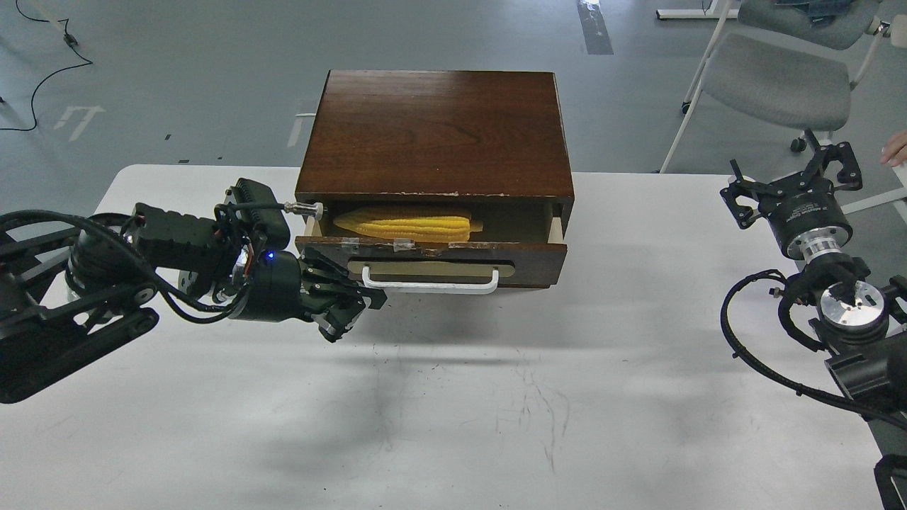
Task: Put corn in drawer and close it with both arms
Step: 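Push the drawer front with the left gripper toward the box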
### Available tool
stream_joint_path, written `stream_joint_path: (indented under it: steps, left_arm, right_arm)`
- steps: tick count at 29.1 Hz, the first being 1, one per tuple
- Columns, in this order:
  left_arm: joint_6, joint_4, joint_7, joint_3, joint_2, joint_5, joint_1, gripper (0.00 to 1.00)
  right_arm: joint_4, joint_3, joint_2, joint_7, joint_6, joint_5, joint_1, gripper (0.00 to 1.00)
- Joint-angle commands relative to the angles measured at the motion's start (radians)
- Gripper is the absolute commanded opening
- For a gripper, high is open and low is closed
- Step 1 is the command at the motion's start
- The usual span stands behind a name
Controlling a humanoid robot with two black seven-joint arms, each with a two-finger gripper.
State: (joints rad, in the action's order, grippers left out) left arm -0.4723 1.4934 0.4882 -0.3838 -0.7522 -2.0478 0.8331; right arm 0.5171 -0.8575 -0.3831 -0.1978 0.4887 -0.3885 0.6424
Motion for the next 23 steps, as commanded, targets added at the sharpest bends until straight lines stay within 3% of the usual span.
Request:
stream_joint_path:
  steps: [1,23]
  left_arm:
    - [0.001,-0.027,0.000,-0.001,0.014,0.000,0.000,0.00]
    - [0.000,-0.079,0.000,-0.040,0.039,0.017,0.021,0.00]
  right_arm:
    - [0.000,0.000,0.000,0.000,0.000,0.000,-0.003,1.00]
    - [0.000,0.001,0.000,-0.002,0.000,0.000,-0.003,1.00]
